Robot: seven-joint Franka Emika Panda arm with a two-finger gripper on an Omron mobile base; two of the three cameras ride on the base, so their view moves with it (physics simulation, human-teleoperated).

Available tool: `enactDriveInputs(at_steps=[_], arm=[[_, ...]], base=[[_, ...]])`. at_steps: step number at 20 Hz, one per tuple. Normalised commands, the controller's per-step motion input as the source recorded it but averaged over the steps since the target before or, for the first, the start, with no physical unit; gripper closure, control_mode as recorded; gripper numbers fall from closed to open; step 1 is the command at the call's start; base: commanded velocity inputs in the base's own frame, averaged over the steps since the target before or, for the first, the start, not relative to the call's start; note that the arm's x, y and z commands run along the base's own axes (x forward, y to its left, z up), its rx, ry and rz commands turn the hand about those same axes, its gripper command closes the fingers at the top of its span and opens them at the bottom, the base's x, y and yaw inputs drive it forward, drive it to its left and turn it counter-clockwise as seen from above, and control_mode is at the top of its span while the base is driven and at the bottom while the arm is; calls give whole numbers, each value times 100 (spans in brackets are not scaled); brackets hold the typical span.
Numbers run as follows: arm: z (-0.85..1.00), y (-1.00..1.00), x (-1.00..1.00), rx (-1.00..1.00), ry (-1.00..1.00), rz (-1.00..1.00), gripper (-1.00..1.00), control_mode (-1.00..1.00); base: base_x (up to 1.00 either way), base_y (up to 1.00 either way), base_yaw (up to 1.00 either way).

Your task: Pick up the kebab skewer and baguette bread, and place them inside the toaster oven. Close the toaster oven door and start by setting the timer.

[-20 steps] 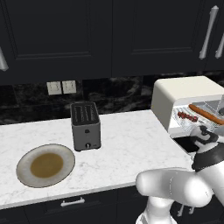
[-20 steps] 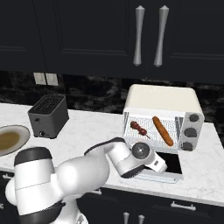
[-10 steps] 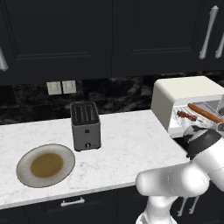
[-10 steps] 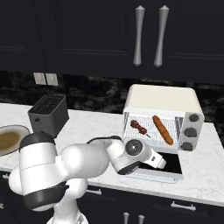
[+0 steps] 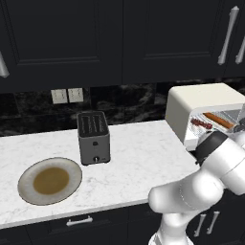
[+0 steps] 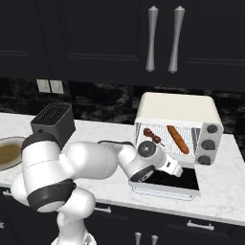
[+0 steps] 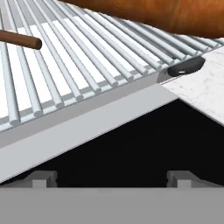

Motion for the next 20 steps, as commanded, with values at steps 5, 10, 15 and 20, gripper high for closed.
enactDriveInputs(at_steps=[5,10,15,20], arm=[[21,-9,22,0,8,0,-100,-100],[1,0,19,0,1,0,-100,-100],[0,0,6,4,0,0,-100,-100],[0,3,23,3,0,-2,-100,-100]], base=[[0,0,0],[0,0,0],[0,0,0],[0,0,0]])
